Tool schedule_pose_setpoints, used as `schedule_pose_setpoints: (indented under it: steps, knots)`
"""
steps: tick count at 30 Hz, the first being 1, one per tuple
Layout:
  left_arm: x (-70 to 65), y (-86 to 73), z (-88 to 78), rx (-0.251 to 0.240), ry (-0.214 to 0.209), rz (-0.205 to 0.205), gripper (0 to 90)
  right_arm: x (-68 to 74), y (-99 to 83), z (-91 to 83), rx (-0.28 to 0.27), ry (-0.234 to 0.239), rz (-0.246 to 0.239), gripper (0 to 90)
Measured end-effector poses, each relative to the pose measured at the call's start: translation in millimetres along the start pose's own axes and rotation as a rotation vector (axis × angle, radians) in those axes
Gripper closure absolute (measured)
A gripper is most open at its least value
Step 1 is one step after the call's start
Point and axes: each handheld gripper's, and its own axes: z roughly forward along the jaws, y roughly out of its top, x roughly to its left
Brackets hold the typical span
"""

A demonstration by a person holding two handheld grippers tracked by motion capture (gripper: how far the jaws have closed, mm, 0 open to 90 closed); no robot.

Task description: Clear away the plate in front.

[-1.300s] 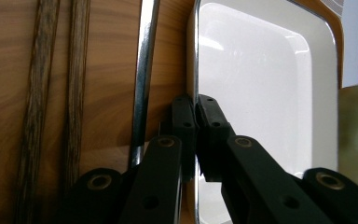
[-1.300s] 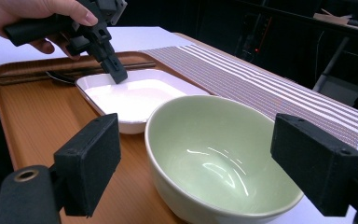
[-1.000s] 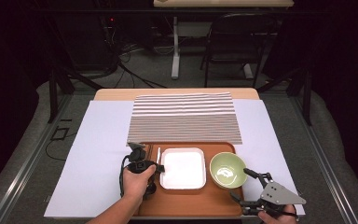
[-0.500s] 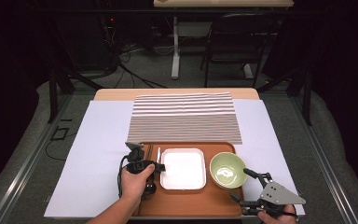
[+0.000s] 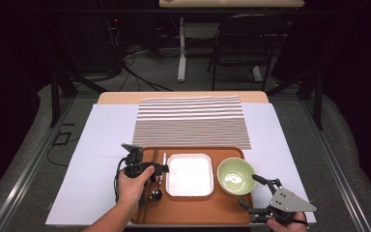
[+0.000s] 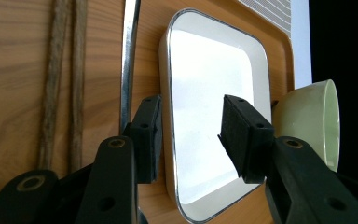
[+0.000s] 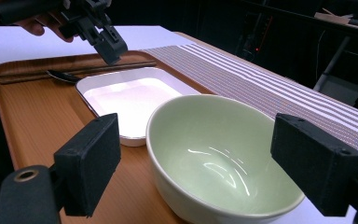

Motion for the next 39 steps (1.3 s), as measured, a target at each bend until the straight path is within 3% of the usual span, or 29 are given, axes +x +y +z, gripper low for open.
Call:
schedule_pose_setpoints:
  steps: [5, 14, 18, 22, 29, 34, 39]
  knots:
    - [6.5, 4.4, -13.4, -0.021, 0.025, 0.028, 57.1, 0.0, -0.1, -0.1, 0.001, 0.001, -0.001, 15.4]
    - [23.0, 13.7, -43.2, -0.108, 0.071, 0.069, 57.3, 0.4, -0.3, 0.8, 0.004, 0.001, -0.002, 15.3]
    - [31.4, 14.3, -53.6, -0.142, 0.121, 0.124, 56.5, 0.5, -0.3, 1.2, 0.005, 0.001, -0.003, 15.4]
    - [43.9, 8.8, -61.2, -0.187, 0.100, 0.138, 54.9, 0.4, -0.5, 1.3, 0.006, 0.001, 0.002, 15.3]
    - [62.5, -3.9, -68.3, -0.244, 0.145, 0.208, 56.4, 0.4, -0.7, 1.7, 0.007, 0.000, 0.004, 15.4]
    - [74.9, -9.5, -72.0, -0.273, 0.103, 0.196, 57.1, -0.2, -1.2, 2.6, 0.010, -0.002, -0.001, 15.4]
    - [82.6, -14.9, -75.3, -0.301, 0.121, 0.216, 58.3, 1.1, -1.3, 3.4, 0.012, 0.000, 0.001, 15.4]
